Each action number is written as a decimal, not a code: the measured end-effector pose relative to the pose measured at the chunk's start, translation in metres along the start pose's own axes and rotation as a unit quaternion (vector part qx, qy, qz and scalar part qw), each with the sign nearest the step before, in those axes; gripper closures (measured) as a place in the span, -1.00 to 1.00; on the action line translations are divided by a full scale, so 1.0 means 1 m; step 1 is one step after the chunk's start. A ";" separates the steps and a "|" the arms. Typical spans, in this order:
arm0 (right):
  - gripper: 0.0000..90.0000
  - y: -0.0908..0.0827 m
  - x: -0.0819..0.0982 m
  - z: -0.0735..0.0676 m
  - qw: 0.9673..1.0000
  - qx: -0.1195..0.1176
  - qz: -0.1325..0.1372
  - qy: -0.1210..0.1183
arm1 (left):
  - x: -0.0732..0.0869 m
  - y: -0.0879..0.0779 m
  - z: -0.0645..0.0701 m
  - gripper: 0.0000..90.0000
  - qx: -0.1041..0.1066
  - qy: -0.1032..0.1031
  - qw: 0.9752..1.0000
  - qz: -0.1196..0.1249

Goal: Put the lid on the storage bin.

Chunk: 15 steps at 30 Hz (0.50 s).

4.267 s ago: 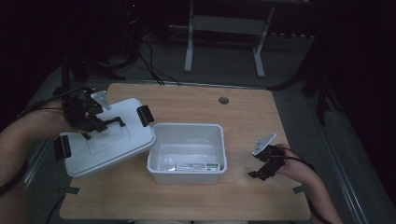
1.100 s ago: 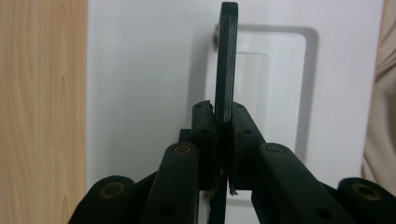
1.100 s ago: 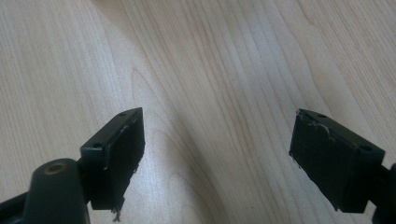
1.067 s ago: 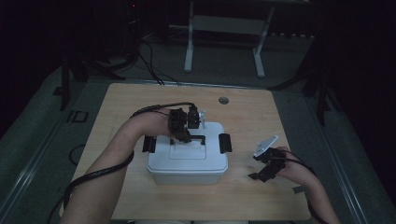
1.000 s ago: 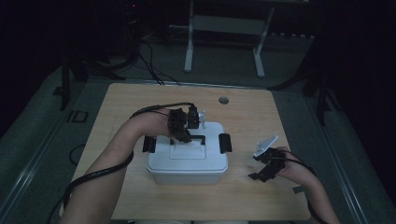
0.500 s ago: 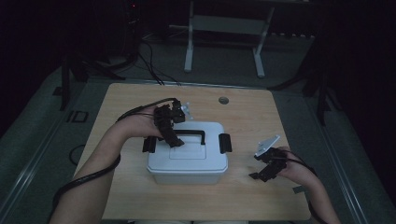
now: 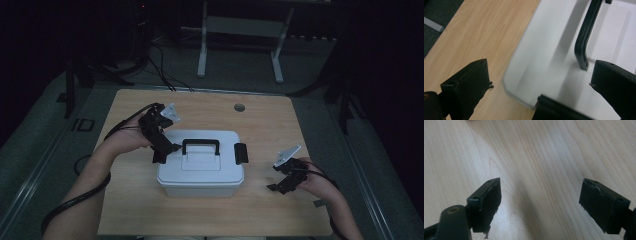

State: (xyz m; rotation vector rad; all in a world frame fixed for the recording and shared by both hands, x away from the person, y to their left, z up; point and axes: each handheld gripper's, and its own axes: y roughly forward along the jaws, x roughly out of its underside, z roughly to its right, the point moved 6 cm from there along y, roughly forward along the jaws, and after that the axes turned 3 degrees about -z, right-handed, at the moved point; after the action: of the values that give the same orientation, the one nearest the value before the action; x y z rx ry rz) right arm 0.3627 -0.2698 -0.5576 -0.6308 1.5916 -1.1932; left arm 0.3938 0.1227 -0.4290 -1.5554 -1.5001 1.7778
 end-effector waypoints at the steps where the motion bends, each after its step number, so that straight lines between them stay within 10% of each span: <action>1: -0.61 -0.001 0.000 0.001 1.000 0.002 0.006 0.006 | 0.003 0.000 -0.001 -0.96 -0.003 -0.005 1.000 0.003; 15: -0.62 -0.001 0.005 0.006 0.999 0.016 0.020 0.034 | 0.059 -0.008 -0.022 -0.96 -0.025 -0.075 0.996 0.044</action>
State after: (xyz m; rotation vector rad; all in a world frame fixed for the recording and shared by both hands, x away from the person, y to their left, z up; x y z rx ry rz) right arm 0.3665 -0.2773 -0.5587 -0.5397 1.6302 -1.2190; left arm 0.3900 0.1835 -0.4485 -1.5645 -1.5774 1.9586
